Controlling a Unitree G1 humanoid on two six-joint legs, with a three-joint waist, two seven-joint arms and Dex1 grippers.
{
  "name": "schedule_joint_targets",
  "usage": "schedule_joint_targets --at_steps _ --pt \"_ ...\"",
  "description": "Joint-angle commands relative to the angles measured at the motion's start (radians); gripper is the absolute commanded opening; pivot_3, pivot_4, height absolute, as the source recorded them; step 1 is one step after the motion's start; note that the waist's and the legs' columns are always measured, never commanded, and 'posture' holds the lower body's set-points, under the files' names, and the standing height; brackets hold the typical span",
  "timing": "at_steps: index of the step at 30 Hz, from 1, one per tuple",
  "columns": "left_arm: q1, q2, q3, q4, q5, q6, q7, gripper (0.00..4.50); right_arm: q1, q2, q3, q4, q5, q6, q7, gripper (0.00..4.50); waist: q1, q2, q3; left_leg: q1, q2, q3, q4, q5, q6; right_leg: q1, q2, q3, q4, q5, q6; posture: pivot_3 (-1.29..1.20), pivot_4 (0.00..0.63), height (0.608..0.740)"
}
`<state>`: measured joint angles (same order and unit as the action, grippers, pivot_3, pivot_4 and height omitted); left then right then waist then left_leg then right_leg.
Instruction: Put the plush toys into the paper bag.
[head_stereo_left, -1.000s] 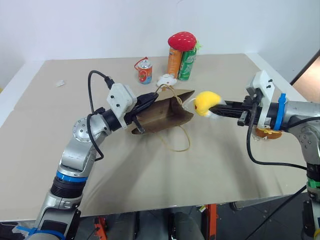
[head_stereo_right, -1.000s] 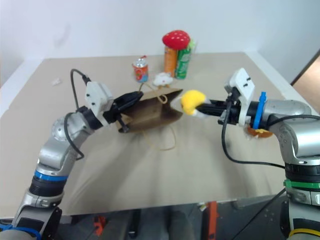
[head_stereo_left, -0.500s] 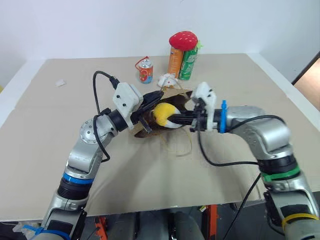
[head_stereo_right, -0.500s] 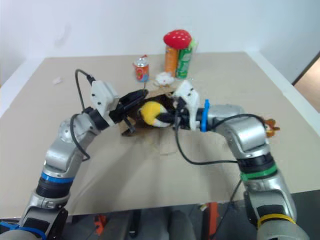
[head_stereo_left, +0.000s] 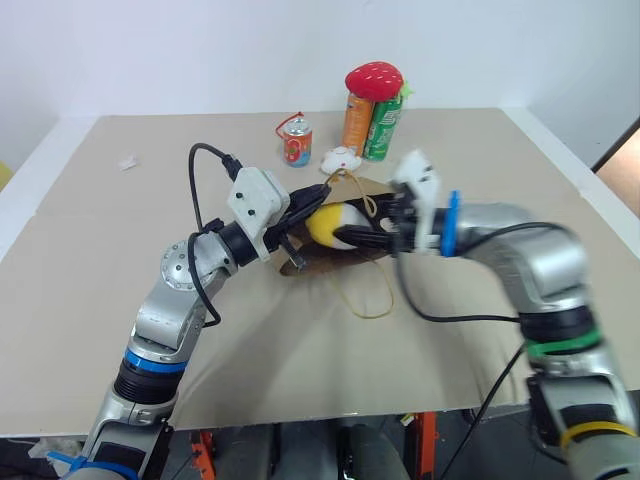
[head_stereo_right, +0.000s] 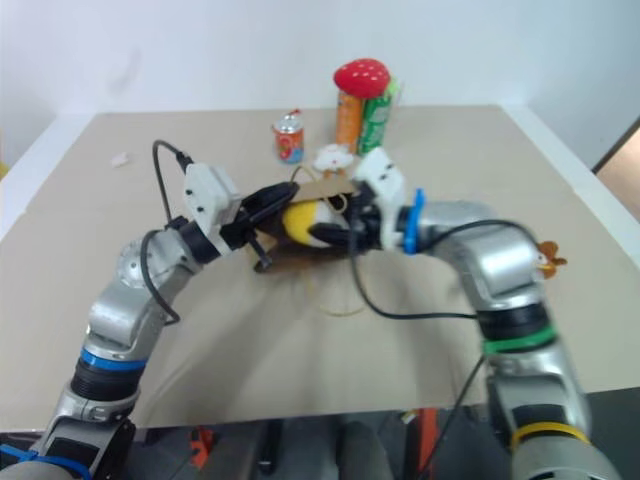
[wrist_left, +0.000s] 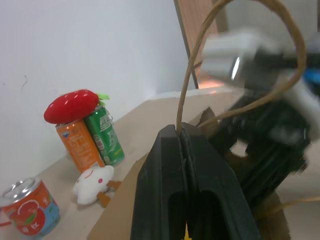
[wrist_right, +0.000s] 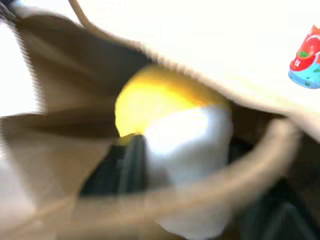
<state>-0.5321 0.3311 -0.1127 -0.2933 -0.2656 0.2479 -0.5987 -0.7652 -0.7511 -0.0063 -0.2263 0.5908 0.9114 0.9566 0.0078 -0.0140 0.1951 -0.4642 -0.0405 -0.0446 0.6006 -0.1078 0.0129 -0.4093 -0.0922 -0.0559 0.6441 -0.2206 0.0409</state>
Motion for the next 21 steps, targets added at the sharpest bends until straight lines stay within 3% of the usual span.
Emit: schedule_joint_targets --at_steps 1,5,12,17,21 --pt "-0.001 0.011 0.010 -0.031 -0.001 -0.008 -0.008 0.00 0.027 -0.114 -0.136 -0.055 0.130 0.104 0.076 4.42 0.001 0.000 0.000 0.000 0.000 0.000 0.000 -0.001 -0.001 0.000 0.000 -0.001 0.000 0.000 0.000 0.00 0.150 0.740" --pt "0.000 0.017 0.014 -0.021 -0.003 -0.012 -0.015 0.00 0.076 -0.199 -0.221 0.004 0.106 0.092 0.042 4.42 0.000 0.000 0.000 0.000 0.001 0.001 0.000 -0.001 -0.001 0.000 -0.003 -0.001 0.000 0.000 -0.002 0.00 0.150 0.740" --pt "-0.009 0.014 0.012 -0.006 -0.001 -0.016 -0.022 0.00 0.173 -0.216 -0.140 0.221 -0.319 -0.155 -0.355 4.42 0.001 0.000 0.000 0.001 0.004 0.008 0.001 -0.001 -0.002 0.000 -0.006 0.000 -0.001 0.001 -0.003 0.00 0.150 0.740" --pt "-0.010 0.008 0.010 -0.016 0.001 -0.008 -0.012 0.00 0.216 -0.118 -0.192 0.166 -0.380 -0.117 -0.544 4.42 0.000 0.000 0.000 0.000 0.003 0.014 0.000 -0.001 0.000 -0.003 -0.008 0.002 -0.001 0.002 -0.002 0.00 0.150 0.740" --pt "0.000 0.005 0.008 -0.031 0.002 0.000 -0.005 0.00 0.246 0.060 -0.319 0.082 -0.450 -0.048 -0.827 4.42 0.002 0.000 0.000 0.001 0.006 0.014 0.000 -0.002 0.003 -0.002 -0.001 0.003 0.000 0.002 0.002 0.00 0.150 0.740"
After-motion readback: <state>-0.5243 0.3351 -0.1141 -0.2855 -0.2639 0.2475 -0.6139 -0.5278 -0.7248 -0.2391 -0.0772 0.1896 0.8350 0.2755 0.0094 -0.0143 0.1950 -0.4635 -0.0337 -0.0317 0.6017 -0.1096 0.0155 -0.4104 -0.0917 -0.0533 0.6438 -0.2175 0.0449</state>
